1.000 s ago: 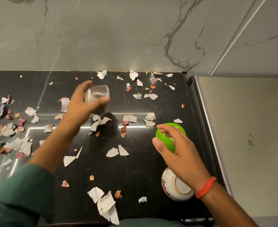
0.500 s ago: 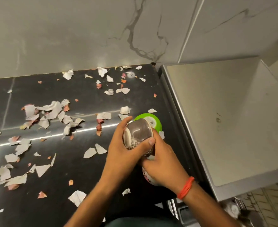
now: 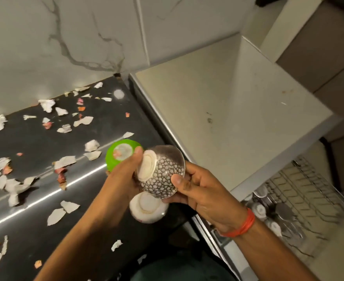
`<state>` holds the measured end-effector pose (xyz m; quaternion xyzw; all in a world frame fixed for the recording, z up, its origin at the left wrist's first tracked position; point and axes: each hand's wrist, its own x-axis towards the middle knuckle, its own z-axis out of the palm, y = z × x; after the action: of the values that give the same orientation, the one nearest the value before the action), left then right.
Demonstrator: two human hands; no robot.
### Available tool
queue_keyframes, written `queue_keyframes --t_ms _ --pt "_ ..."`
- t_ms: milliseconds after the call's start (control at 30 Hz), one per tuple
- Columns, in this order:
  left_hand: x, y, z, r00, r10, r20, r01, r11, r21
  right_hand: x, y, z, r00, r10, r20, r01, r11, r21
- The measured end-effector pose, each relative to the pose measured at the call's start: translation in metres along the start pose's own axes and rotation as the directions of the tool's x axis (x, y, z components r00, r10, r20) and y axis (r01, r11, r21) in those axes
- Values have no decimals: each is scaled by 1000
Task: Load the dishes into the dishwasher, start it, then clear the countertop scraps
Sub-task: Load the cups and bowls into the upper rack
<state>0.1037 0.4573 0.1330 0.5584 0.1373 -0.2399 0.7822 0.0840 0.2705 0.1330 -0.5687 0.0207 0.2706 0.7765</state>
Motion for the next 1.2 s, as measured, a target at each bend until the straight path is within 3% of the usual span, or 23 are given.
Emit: queue_keyframes --t_ms 200,333,600,733,900,1100,1200 --pt "11 -21 67 999 -32 -24 31 999 -13 -49 -8 -72 969 -52 -244 60 998 26" --pt "12 -40 122 999 -34 32 33 998 53 -84 -7 -114 937 -73 -343 69 997 -25" --pt "25 -95 238 982 -182 49 169 966 196 -134 32 -182 847 -255 -467 55 915 -401" --pt "33 -120 280 978 -203 56 179 942 284 -165 46 -220 807 -334 -488 49 860 -508" --pt "38 -144 328 965 -206 162 92 846 526 -198 68 -269 700 -429 -570 36 819 -572" --pt "58 -170 379 910 -308 279 30 717 696 -217 97 -345 573 -432 -696 -81 815 -573" --pt "70 -185 398 898 -350 267 33 660 751 -220 112 -389 518 -427 -741 -149 809 -569"
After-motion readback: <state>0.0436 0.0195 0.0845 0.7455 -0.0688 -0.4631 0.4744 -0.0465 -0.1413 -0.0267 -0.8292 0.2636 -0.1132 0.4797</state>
